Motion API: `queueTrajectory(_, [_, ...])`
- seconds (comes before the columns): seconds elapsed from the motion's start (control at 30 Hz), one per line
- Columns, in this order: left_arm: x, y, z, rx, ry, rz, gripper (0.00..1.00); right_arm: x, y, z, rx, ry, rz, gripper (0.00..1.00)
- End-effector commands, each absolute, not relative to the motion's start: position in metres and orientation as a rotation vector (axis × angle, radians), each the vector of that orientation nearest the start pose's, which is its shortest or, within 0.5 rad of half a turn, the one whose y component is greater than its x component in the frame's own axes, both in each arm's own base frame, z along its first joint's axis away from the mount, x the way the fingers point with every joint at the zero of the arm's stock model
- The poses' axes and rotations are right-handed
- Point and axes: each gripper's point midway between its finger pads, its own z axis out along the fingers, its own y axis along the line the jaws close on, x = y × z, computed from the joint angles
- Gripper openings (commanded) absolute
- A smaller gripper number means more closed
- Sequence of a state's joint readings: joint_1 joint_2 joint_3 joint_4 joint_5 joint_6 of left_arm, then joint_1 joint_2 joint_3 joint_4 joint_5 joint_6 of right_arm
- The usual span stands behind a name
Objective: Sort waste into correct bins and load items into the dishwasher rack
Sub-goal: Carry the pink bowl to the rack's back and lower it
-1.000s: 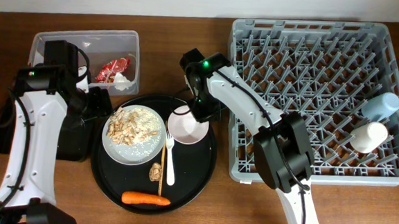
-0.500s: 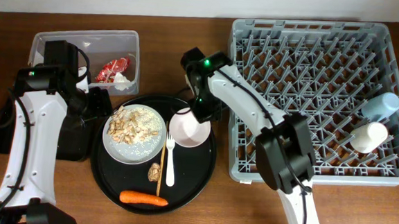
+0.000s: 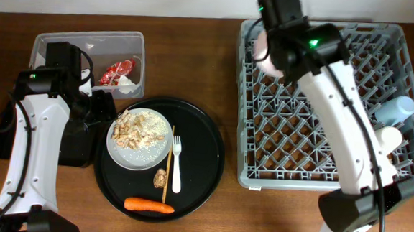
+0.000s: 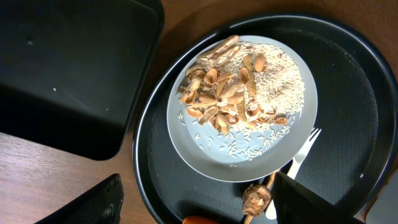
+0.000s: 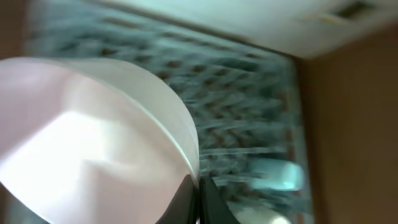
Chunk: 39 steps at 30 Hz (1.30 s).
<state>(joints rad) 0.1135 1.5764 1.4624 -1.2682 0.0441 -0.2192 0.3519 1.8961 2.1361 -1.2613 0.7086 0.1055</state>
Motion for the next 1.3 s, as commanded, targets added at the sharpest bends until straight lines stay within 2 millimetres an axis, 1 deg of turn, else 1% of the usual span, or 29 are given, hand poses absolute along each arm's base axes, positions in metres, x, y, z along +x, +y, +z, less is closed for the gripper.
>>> queueTrajectory(0.0, [0.318, 0.031, 0.169, -0.505, 2.907, -0.071, 0.76, 0.446, -0.028, 0.337, 0.326, 2.166, -1.010, 0.04])
queueTrajectory(0.03, [0.318, 0.031, 0.169, -0.505, 2.907, -0.071, 0.76, 0.445, -0.044, 0.343, 0.414, 2.115, -1.039, 0.04])
queueTrajectory(0.07, [0.318, 0.031, 0.169, -0.505, 2.906, -0.071, 0.76, 0.444, -0.057, 0.346, 0.474, 2.080, -1.063, 0.04])
queueTrajectory(0.13, [0.318, 0.031, 0.169, -0.506, 2.905, -0.071, 0.76, 0.444, -0.075, 0.350, 0.542, 2.038, -1.107, 0.04])
queueTrajectory(0.17, [0.318, 0.031, 0.169, -0.506, 2.905, -0.071, 0.76, 0.446, -0.089, 0.348, 0.579, 2.013, -1.149, 0.04])
queueTrajectory(0.2, [0.318, 0.031, 0.169, -0.506, 2.905, -0.071, 0.76, 0.449, -0.103, 0.344, 0.613, 1.997, -1.199, 0.04])
queueTrajectory(0.23, [0.318, 0.031, 0.169, -0.506, 2.905, -0.071, 0.76, 0.450, -0.110, 0.339, 0.627, 1.994, -1.226, 0.04])
queueTrajectory(0.33, [0.318, 0.031, 0.169, -0.506, 2.905, -0.071, 0.76, 0.456, -0.132, 0.319, 0.644, 2.009, -1.333, 0.04])
queueTrajectory(0.4, [0.318, 0.031, 0.169, -0.506, 2.906, -0.071, 0.76, 0.462, -0.145, 0.305, 0.628, 2.021, -1.420, 0.04])
queueTrajectory(0.47, [0.318, 0.031, 0.169, -0.506, 2.906, -0.071, 0.76, 0.470, -0.149, 0.290, 0.593, 2.051, -1.464, 0.04])
queueTrajectory(0.57, [0.318, 0.031, 0.169, -0.505, 2.905, -0.071, 0.76, 0.480, -0.149, 0.271, 0.561, 2.079, -1.487, 0.04])
queueTrajectory(0.63, [0.318, 0.031, 0.169, -0.505, 2.905, -0.071, 0.76, 0.488, -0.147, 0.249, 0.530, 2.114, -1.509, 0.04])
queueTrajectory(0.7, [0.318, 0.031, 0.169, -0.505, 2.905, -0.070, 0.76, 0.491, -0.147, 0.234, 0.503, 2.142, -1.532, 0.04])
queueTrajectory(0.77, [0.319, 0.031, 0.169, -0.504, 2.902, -0.071, 0.76, 0.494, -0.142, 0.218, 0.461, 2.173, -1.554, 0.04])
queueTrajectory(0.83, [0.320, 0.031, 0.169, -0.503, 2.896, -0.071, 0.76, 0.499, -0.133, 0.207, 0.422, 2.196, -1.556, 0.04])
queueTrajectory(0.9, [0.320, 0.031, 0.169, -0.503, 2.896, -0.071, 0.76, 0.504, -0.122, 0.196, 0.390, 2.222, -1.519, 0.04])
queueTrajectory(1.03, [0.321, 0.032, 0.169, -0.503, 2.894, -0.066, 0.76, 0.515, -0.096, 0.167, 0.325, 2.330, -1.368, 0.04])
queueTrajectory(1.13, [0.321, 0.032, 0.169, -0.503, 2.893, -0.060, 0.76, 0.516, -0.083, 0.158, 0.287, 2.372, -1.320, 0.04])
queueTrajectory(1.27, [0.321, 0.032, 0.169, -0.503, 2.893, -0.060, 0.76, 0.515, -0.066, 0.156, 0.228, 2.389, -1.312, 0.04])
